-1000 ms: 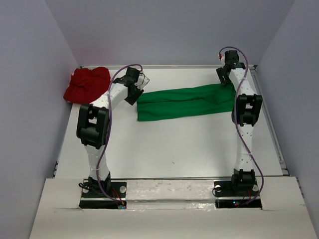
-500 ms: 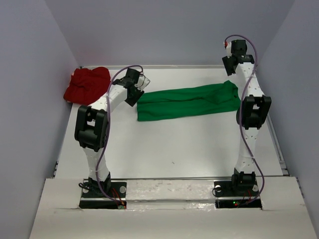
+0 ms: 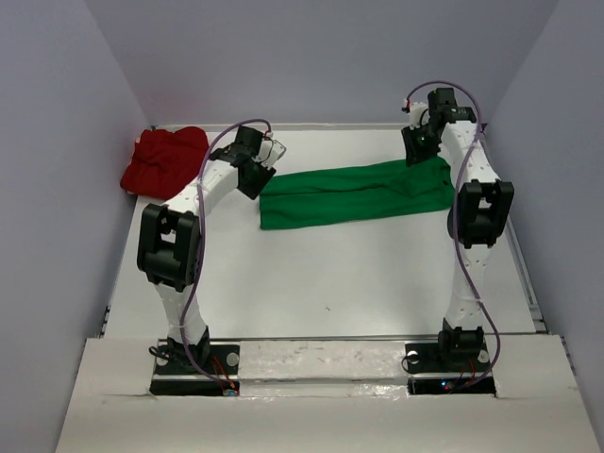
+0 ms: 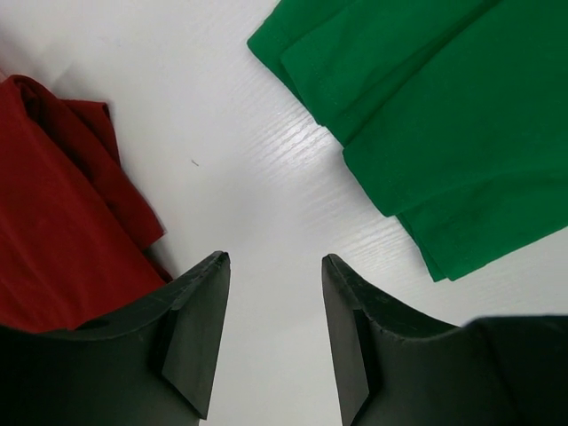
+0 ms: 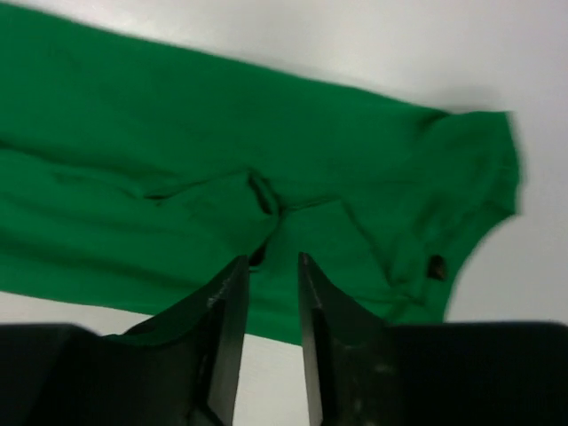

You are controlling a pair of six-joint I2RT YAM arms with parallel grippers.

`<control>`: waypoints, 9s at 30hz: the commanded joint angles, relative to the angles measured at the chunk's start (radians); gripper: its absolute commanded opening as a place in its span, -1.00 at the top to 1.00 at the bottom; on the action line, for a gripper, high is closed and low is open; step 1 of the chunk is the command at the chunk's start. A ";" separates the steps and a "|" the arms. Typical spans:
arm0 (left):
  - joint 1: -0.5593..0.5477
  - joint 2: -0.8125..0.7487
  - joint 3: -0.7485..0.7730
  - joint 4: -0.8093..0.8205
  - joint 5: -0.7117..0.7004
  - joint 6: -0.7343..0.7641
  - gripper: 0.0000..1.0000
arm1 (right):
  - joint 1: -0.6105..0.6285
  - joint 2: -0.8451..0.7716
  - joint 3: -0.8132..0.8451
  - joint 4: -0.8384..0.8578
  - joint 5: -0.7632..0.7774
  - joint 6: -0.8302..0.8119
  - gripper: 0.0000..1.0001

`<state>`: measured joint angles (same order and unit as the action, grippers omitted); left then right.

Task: Fold and stack the t-shirts
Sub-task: Fold the other side of the tshirt into a rectangle

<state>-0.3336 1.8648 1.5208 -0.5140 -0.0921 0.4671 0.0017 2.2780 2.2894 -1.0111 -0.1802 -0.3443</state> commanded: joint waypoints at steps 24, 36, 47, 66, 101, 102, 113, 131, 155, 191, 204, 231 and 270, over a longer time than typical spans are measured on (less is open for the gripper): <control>0.015 0.289 0.372 -0.031 0.589 -0.079 1.00 | 0.116 -0.405 -0.544 0.043 0.042 -0.019 0.32; -0.010 0.347 0.351 -0.050 0.534 -0.039 1.00 | 0.116 -0.482 -0.579 0.039 0.123 -0.018 0.36; -0.019 0.401 0.338 -0.119 0.496 -0.016 1.00 | 0.116 -0.483 -0.578 0.039 0.153 -0.019 0.39; -0.016 0.383 0.231 -0.178 0.250 0.004 1.00 | 0.116 -0.506 -0.622 0.055 0.176 -0.030 0.41; 0.037 -0.064 0.466 -0.203 0.203 0.011 -0.68 | 0.116 -0.417 -0.558 0.086 -0.094 -0.050 0.42; 0.065 -0.087 0.428 -0.183 0.203 0.008 -0.70 | 0.116 -0.407 -0.536 0.094 -0.117 -0.055 0.42; 0.448 -0.413 -0.153 0.083 0.345 -0.015 -0.98 | 0.116 -0.209 -0.456 0.341 -0.252 -0.113 0.48; 0.780 -0.894 -0.677 0.289 0.509 -0.038 -0.98 | 0.144 -0.023 -0.272 0.330 -0.404 -0.076 0.29; 0.864 -0.964 -0.729 0.298 0.649 -0.074 -0.98 | 0.175 0.052 -0.265 0.313 -0.369 -0.119 0.22; 0.890 -0.992 -0.749 0.302 0.709 -0.085 -0.98 | 0.175 0.087 -0.280 0.351 -0.291 -0.121 0.98; 0.895 -0.975 -0.734 0.305 0.739 -0.100 -0.98 | 0.175 -0.029 -0.303 0.307 -0.360 -0.117 1.00; 0.895 -0.964 -0.722 0.304 0.761 -0.097 -0.98 | 0.204 -0.089 -0.387 0.146 -0.443 -0.185 1.00; 0.886 -0.938 -0.720 0.305 0.810 -0.107 -0.98 | 0.291 -0.047 -0.392 0.000 -0.430 -0.262 0.25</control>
<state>0.5518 0.9287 0.7769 -0.2447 0.6853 0.3634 0.2832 2.2505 1.8832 -0.9695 -0.6243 -0.5747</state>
